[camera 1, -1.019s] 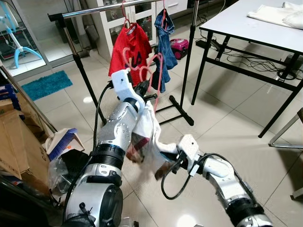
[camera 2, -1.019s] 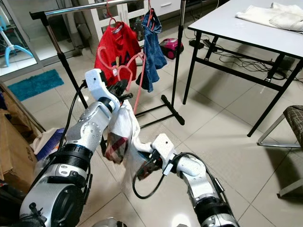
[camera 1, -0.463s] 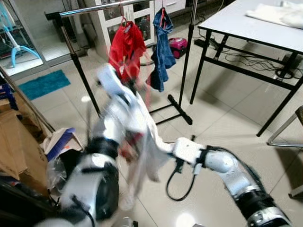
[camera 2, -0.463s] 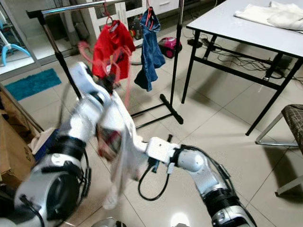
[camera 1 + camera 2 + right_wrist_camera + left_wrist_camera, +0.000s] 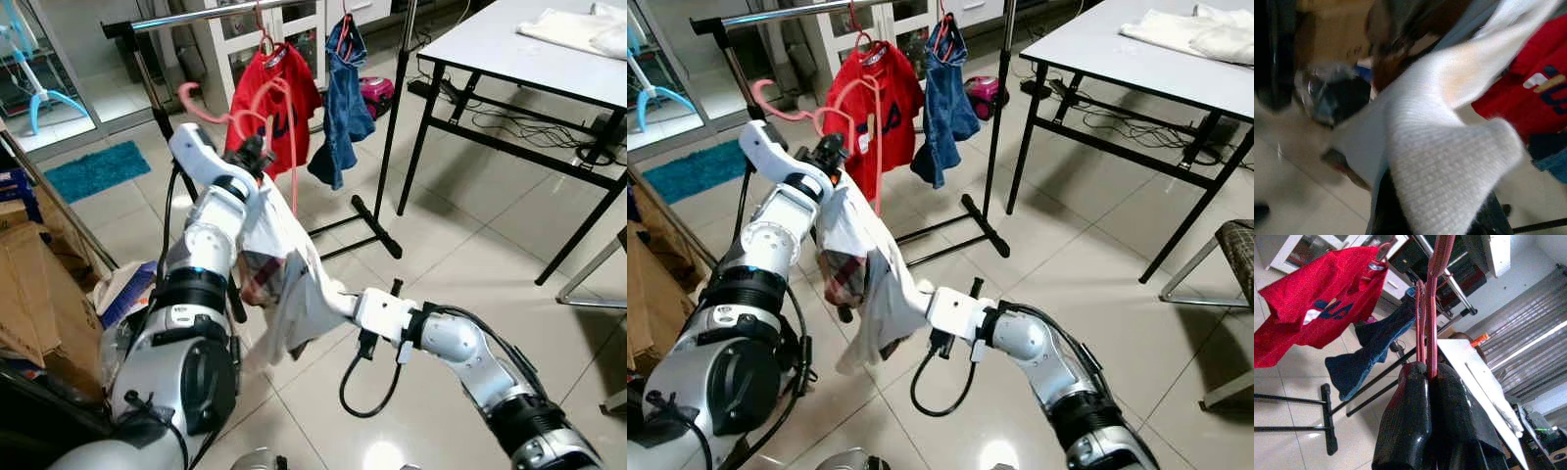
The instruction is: Hang hanger
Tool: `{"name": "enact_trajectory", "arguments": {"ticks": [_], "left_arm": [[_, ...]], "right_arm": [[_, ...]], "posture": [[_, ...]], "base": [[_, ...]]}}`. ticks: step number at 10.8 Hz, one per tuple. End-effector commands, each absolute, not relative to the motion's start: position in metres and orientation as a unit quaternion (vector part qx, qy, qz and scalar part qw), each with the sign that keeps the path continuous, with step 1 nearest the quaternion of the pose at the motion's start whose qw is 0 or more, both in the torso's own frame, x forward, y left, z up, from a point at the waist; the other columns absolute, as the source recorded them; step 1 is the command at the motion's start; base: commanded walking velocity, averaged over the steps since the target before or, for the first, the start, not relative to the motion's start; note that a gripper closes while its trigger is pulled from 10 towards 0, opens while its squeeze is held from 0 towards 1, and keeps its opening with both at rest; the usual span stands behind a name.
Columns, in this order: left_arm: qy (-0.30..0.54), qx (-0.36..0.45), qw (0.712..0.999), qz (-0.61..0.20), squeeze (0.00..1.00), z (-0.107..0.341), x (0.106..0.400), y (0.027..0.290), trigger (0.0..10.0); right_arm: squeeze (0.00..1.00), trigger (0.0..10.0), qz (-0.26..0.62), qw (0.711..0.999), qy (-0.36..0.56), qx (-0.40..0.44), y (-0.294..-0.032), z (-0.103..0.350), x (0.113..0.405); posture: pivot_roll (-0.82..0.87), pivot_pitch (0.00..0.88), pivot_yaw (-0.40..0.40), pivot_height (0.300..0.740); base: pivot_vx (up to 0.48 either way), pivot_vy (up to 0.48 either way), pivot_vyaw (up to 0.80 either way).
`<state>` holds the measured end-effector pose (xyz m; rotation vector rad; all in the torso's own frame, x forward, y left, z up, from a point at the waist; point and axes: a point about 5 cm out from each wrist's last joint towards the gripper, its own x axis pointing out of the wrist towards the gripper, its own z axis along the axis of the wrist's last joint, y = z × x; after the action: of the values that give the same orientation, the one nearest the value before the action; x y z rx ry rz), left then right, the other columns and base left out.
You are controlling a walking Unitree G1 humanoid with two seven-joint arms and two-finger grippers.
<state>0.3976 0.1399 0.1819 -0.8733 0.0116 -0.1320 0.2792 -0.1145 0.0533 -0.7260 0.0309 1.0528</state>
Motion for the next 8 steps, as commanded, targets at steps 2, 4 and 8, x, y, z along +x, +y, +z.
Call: {"name": "enact_trajectory", "arguments": {"ticks": [2,4,8], "left_arm": [[-0.028,-0.419,0.906,-0.046,0.00,0.201,0.404,0.157,10.0],[-0.029,-0.402,0.914,-0.056,0.00,0.201,0.403,0.157,10.0],[-0.035,-0.343,0.936,-0.064,0.00,0.201,0.403,0.155,10.0]], "right_arm": [[0.00,0.0,0.516,0.745,0.057,-0.418,-0.132,0.028,0.264],[0.00,0.0,0.516,0.717,0.088,-0.460,-0.151,0.014,0.256],[0.00,0.0,0.534,0.632,0.128,-0.547,-0.188,-0.010,0.233]], "posture": [[-0.03,0.000,0.079,0.740],[-0.03,0.000,0.078,0.740],[-0.03,0.000,0.076,0.740]], "base": [[0.000,0.000,0.00],[0.000,0.000,0.00],[0.000,0.000,0.00]]}}
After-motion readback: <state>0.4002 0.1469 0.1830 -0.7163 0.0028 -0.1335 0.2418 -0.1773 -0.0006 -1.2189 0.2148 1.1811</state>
